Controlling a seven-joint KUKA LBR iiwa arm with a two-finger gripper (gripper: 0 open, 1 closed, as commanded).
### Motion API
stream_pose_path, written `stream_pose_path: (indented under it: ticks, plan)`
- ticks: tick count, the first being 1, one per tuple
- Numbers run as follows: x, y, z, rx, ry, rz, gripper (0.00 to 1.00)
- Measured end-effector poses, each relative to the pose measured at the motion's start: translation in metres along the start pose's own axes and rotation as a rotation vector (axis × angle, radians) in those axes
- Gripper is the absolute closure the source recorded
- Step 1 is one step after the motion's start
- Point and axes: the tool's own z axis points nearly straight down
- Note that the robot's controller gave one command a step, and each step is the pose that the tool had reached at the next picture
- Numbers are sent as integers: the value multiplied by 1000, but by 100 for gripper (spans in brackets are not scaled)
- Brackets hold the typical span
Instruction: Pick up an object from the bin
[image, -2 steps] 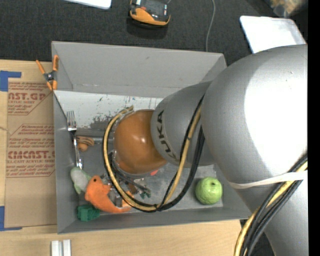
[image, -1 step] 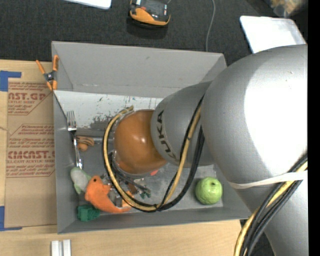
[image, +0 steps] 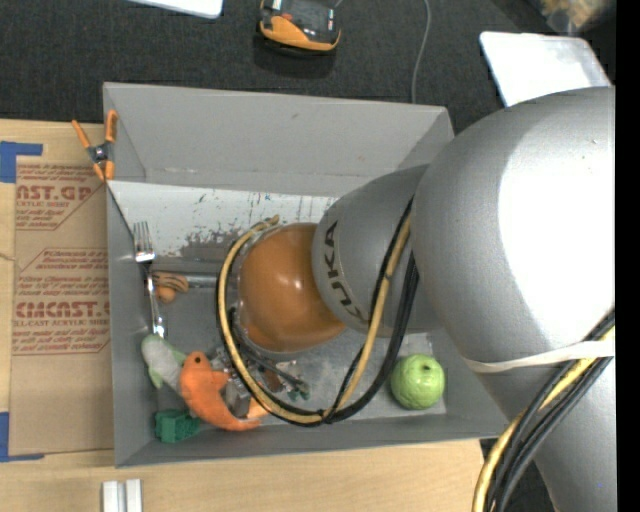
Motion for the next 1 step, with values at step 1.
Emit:
stream_pose_path:
  ticks: [1]
  plan:
    - [15, -61, 0, 1, -3, -55, 0]
